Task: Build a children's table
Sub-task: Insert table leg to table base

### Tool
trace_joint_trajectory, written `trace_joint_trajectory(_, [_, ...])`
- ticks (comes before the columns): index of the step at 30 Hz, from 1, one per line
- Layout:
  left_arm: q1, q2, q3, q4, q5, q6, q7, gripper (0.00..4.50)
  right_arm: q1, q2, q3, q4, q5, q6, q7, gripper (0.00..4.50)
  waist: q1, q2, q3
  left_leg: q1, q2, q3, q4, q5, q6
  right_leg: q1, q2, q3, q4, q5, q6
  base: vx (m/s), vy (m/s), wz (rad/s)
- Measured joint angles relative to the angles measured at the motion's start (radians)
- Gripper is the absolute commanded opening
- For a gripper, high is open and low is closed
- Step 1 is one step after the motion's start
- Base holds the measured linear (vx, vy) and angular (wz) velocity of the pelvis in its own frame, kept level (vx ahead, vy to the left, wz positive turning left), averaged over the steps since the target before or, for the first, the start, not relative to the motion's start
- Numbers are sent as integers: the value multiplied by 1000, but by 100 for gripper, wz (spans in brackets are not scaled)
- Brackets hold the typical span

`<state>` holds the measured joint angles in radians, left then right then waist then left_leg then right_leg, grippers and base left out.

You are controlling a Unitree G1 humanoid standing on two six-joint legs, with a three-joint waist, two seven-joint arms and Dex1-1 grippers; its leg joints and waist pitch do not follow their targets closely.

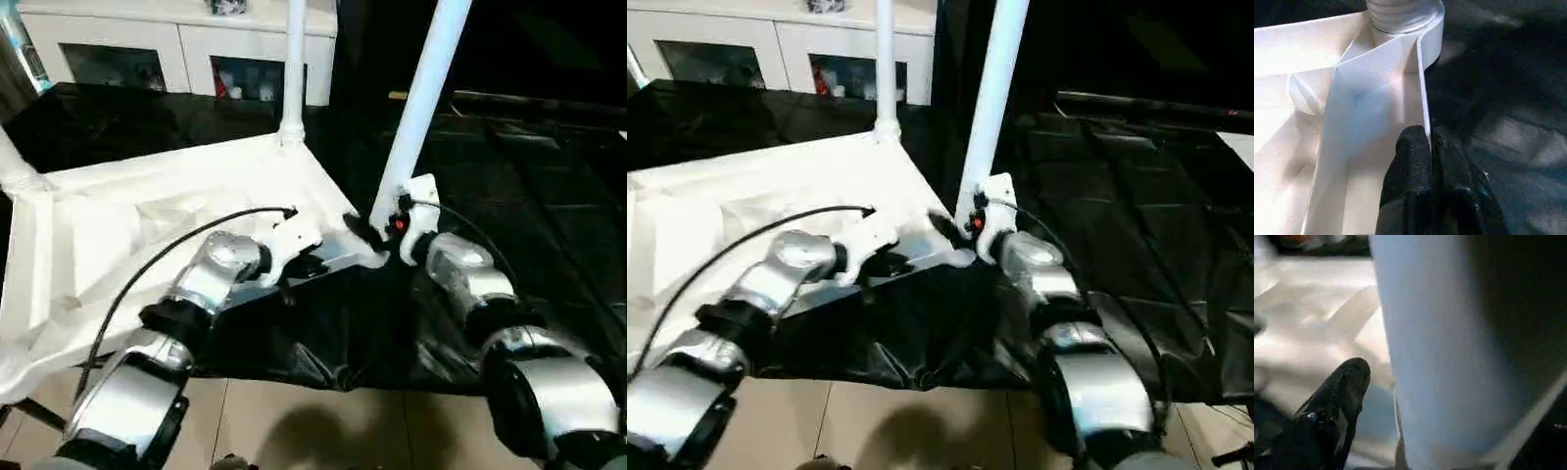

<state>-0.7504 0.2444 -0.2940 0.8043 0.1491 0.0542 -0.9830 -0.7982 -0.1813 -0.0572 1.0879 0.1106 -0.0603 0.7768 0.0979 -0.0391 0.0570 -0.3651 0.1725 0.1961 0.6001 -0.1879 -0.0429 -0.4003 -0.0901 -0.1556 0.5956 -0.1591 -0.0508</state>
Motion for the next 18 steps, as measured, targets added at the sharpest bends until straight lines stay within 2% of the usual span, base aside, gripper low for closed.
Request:
trace_joint_trajectory(5, [8,33,-8,-4,-8,-43,-83,0,57,-61,59,-92,-8,11,181,390,14,0,0,0,1,1,1,0,0,0,0,0,0,-1,2,0,0,0])
trace_joint_trajectory(13, [23,81,-16,-16,-33,-93,-208,0,120,-130,123,-217,-8,59,380,390,22,0,0,0,1,2,1,0,0,0,0,0,-1,-2,3,0,0,0])
trace_joint_trajectory(18, [25,101,-19,-14,-36,-120,-267,0,143,-160,165,-254,-38,75,426,355,28,0,0,0,1,2,1,0,0,0,0,0,-1,-2,4,0,0,0])
